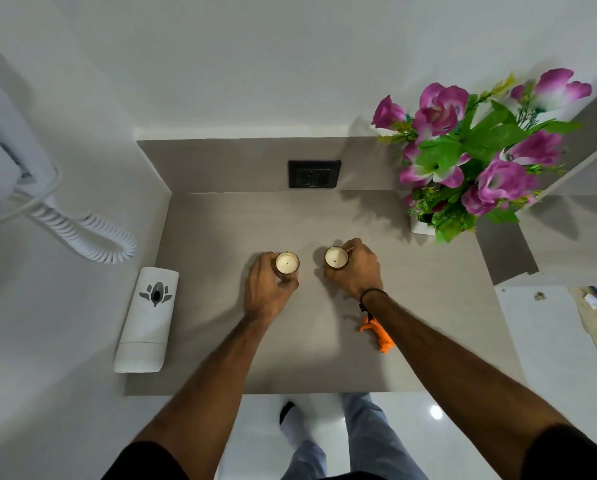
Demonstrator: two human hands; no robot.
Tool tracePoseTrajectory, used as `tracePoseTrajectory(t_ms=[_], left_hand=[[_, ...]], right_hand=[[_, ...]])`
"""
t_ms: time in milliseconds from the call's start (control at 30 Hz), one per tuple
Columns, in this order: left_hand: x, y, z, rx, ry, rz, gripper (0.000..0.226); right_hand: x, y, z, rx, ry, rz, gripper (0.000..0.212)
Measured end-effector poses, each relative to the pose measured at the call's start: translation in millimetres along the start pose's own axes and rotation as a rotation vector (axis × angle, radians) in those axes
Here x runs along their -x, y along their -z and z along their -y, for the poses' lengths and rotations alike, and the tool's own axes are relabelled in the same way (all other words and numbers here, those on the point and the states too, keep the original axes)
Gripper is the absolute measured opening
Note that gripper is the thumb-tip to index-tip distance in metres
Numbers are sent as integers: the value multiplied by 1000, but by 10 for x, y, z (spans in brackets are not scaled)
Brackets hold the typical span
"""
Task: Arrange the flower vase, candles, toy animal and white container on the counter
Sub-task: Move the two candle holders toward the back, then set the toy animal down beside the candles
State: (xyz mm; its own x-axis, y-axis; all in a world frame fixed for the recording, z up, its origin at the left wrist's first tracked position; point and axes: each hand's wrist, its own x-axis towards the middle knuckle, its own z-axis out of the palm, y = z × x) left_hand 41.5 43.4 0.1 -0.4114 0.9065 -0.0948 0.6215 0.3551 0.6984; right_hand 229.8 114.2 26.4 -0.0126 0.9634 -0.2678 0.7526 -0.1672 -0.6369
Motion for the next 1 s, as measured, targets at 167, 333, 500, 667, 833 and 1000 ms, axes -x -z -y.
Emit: tracePoseTrajectory(t_ms=[167,333,500,667,833,1000], left_hand=[[591,-115,580,-553,-160,190,95],[898,-155,756,-610,-244,92,84],[894,-136,708,-635,-231,126,85],[871,-155,725,-641,-226,128,86],[838,-198,782,-682,-213,134,89],[825,-218,812,-677,-219,113,90]], right_hand=[[228,239,-338,10,-34,-51,82],[517,378,-802,49,-228,25,49],[580,374,-888,-90,-330,101,29],[333,510,-804,-334,-449,-201,36],[-113,597,-588,-213,-288,-405,31],[-249,548,-630,-48,-139,-376,37]])
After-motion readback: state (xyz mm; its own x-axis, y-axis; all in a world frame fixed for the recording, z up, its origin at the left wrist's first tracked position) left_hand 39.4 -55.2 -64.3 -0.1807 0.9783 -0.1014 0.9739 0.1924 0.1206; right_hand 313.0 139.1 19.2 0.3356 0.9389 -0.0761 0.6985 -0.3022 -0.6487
